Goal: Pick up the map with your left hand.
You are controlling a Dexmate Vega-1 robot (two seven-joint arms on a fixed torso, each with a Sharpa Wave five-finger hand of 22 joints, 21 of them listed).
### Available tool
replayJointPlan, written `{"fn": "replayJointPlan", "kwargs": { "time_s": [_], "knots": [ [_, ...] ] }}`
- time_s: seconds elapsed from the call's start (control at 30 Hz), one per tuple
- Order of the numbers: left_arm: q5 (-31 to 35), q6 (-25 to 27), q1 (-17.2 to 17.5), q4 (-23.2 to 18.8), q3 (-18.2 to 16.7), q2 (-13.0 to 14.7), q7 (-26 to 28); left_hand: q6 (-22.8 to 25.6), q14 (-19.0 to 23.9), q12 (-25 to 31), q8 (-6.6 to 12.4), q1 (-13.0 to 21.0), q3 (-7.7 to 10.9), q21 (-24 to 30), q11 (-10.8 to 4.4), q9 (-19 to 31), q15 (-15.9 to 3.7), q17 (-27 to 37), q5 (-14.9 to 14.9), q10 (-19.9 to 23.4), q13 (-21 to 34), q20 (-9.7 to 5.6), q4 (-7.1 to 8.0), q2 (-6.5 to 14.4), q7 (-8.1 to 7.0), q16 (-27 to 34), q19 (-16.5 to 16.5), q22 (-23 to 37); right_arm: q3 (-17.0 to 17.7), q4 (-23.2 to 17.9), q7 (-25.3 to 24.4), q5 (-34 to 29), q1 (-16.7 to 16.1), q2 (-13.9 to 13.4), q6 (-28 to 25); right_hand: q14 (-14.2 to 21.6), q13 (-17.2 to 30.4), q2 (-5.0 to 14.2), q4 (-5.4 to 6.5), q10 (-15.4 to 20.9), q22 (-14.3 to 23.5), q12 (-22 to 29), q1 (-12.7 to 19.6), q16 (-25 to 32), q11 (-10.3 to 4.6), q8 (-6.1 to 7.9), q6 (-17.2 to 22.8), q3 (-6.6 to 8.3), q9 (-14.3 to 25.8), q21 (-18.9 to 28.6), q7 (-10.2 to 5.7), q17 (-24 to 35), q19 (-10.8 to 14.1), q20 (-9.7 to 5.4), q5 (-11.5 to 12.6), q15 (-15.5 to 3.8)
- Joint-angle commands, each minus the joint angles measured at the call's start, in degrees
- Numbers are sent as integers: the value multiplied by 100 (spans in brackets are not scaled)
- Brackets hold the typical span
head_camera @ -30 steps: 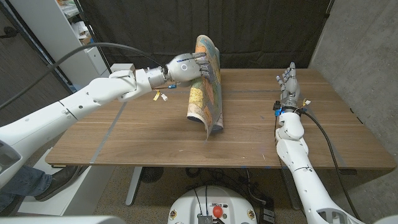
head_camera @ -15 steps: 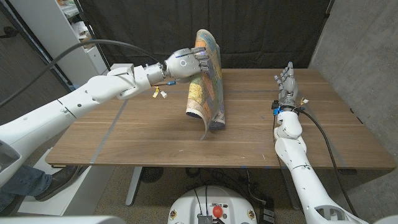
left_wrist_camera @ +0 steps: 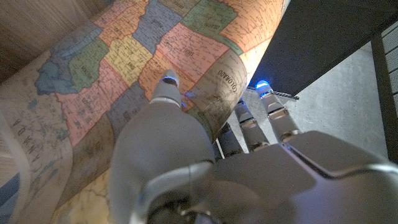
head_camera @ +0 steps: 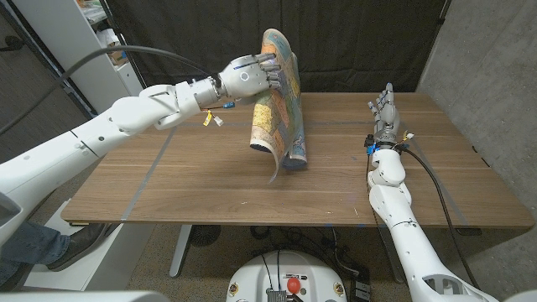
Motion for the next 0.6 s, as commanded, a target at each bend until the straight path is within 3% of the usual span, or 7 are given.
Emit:
{"fn": "replayJointPlan", "kwargs": {
  "time_s": [0.03, 0.6],
  "knots": [
    [-13, 111, 95, -88, -98, 25, 72, 58, 62, -32, 17, 28, 65, -14, 4, 29, -558, 7, -16, 66, 27, -42, 6, 12, 6, -17, 24, 20, -1, -85, -53, -4, -32, 24, -47, 53, 22, 59, -1, 39, 13, 25, 21, 13, 27, 52, 63, -14, 18, -23, -12, 12, 44, 17, 25, -4],
    [-23, 174, 215, -205, -191, 114, 121, 78, 69, -54, 13, 26, 76, -19, -3, 31, -559, 9, -44, 80, 45, -44, 11, 24, -5, -25, 31, 20, -51, -145, -103, -43, -100, 53, -42, 61, 22, 70, -1, 47, 13, 23, 19, 13, 32, 52, 79, -22, 18, -53, -6, 17, 58, 21, 24, 0]
  ]
}}
